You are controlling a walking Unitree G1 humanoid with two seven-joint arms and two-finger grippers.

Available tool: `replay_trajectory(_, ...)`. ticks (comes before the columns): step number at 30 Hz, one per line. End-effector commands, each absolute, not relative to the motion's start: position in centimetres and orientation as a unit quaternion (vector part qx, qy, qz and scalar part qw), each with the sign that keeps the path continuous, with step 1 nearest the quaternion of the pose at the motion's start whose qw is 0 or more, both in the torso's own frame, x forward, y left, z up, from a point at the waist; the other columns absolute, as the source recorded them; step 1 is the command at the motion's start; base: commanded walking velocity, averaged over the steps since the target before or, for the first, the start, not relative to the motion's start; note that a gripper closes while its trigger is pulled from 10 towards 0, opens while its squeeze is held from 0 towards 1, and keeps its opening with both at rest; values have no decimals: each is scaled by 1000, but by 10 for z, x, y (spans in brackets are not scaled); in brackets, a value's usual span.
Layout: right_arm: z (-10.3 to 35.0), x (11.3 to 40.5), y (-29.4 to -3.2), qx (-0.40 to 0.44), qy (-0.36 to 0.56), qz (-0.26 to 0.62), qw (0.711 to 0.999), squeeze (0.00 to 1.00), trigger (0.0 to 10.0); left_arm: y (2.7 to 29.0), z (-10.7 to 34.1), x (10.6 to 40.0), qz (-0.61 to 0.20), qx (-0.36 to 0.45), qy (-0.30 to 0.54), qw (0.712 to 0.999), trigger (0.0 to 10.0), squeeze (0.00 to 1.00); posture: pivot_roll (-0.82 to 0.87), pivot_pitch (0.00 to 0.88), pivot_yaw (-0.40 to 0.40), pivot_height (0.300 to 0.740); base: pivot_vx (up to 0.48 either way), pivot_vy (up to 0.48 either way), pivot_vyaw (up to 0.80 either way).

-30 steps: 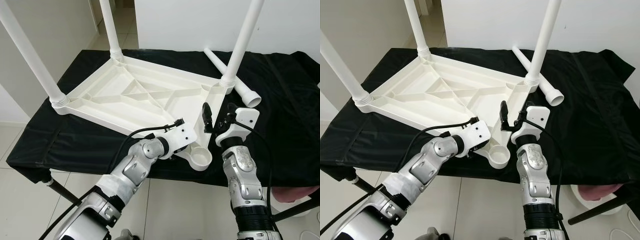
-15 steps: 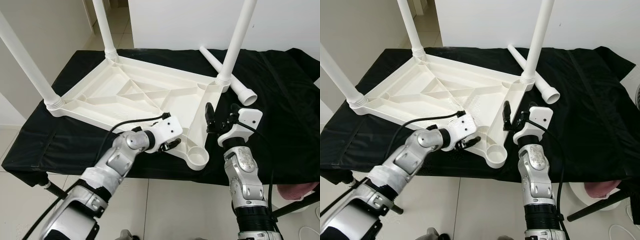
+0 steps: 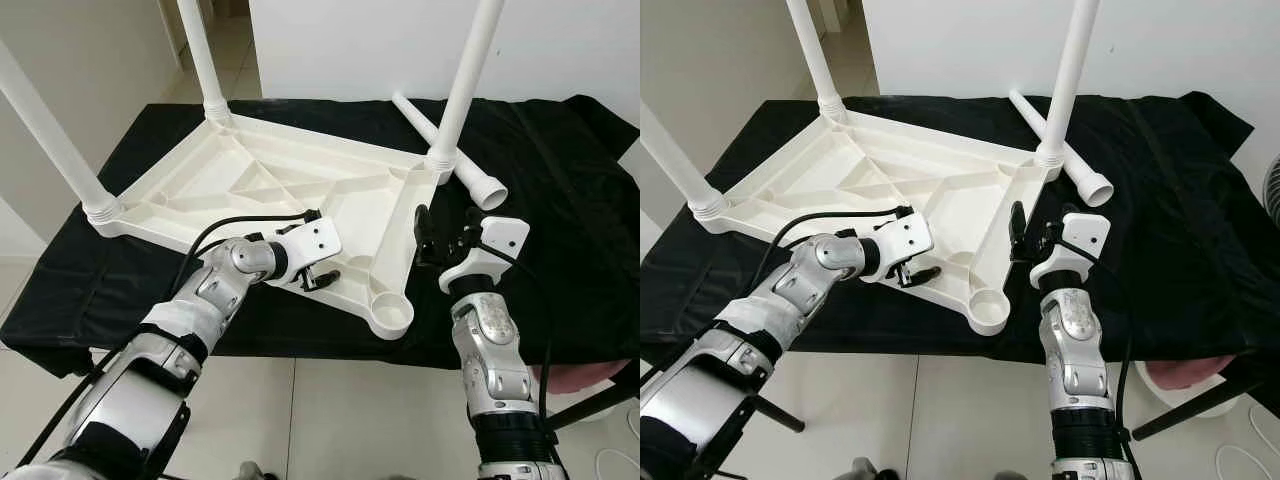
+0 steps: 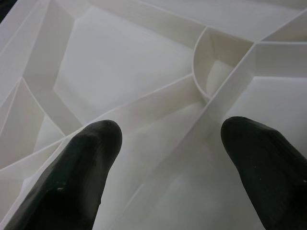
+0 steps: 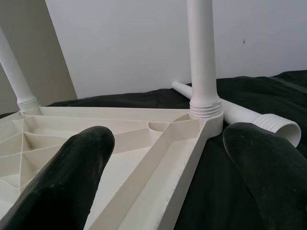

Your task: Building children table

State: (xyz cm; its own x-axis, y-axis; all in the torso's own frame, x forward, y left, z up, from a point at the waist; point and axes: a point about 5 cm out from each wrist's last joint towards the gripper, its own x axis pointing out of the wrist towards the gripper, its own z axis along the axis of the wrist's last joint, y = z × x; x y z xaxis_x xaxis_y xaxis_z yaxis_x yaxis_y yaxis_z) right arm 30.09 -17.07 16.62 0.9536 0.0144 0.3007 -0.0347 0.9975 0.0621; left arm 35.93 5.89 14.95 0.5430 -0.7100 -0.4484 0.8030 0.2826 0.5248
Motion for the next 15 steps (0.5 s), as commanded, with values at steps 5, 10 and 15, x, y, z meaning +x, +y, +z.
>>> replay_trajectory(5,165,299,-173,32,-153,3,988,0,10000,70,121,358,-495,371,145,772,10000,0,-179,45,115,740,0,0,0)
replay_trajectory(10,164,297,-174,31,-152,-2,988,0,10000,69,116,358,-516,351,176,761,10000,0,-189,51,120,740,0,0,0)
replay_trajectory(15,164,295,-176,30,-152,-5,988,0,10000,68,114,357,-527,336,188,758,10000,0,-193,56,123,740,0,0,0)
